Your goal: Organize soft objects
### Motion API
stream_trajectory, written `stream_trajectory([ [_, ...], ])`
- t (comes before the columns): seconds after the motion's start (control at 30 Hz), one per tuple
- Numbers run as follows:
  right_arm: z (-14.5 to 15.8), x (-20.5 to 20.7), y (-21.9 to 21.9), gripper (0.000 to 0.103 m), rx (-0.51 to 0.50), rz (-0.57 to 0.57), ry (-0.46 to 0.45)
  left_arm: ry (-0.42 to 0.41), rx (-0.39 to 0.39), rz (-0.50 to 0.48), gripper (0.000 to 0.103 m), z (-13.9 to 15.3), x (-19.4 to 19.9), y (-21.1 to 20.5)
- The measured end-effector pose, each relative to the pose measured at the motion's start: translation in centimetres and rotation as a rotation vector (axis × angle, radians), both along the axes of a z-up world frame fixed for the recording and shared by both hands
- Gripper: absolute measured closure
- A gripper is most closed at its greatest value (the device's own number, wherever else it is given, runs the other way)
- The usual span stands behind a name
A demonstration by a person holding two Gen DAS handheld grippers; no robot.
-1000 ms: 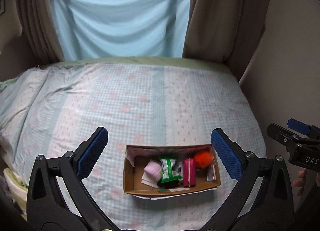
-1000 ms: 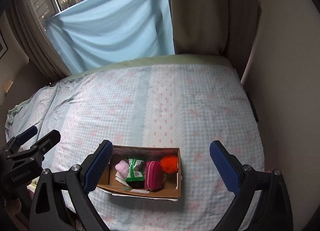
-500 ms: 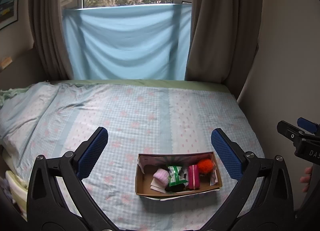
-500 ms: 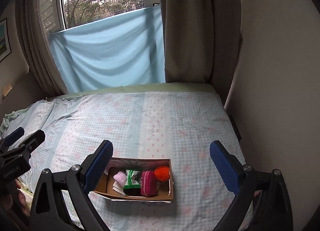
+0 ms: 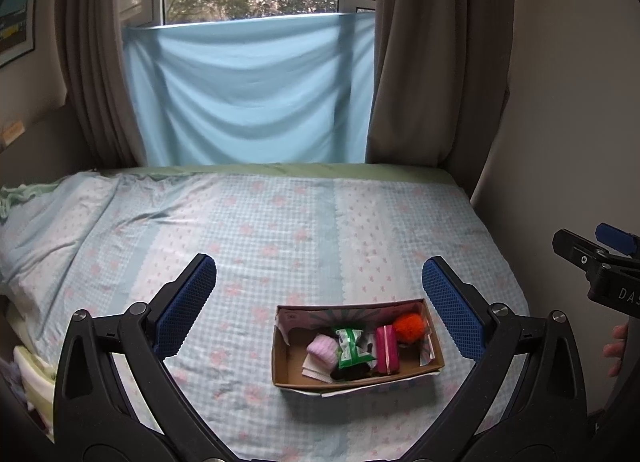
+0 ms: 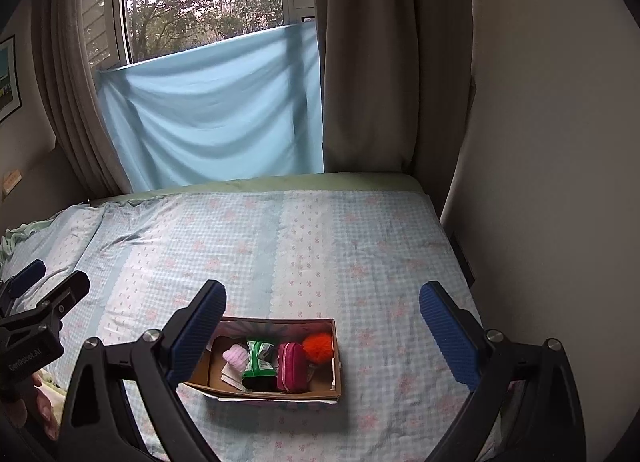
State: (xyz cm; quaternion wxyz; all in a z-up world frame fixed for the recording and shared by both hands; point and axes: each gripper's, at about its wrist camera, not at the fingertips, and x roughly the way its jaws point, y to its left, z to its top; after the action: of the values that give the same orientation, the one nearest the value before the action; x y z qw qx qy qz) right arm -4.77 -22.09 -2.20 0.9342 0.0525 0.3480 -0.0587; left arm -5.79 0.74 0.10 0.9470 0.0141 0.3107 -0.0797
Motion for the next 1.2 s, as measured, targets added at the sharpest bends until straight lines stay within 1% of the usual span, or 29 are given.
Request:
stream_trajectory([
  [1.2,0.6,-0.6,-0.8,0.006,0.002,0.0,-0.011,-0.018,0.012,0.007,0.0,0.2,-1.1,-0.1],
])
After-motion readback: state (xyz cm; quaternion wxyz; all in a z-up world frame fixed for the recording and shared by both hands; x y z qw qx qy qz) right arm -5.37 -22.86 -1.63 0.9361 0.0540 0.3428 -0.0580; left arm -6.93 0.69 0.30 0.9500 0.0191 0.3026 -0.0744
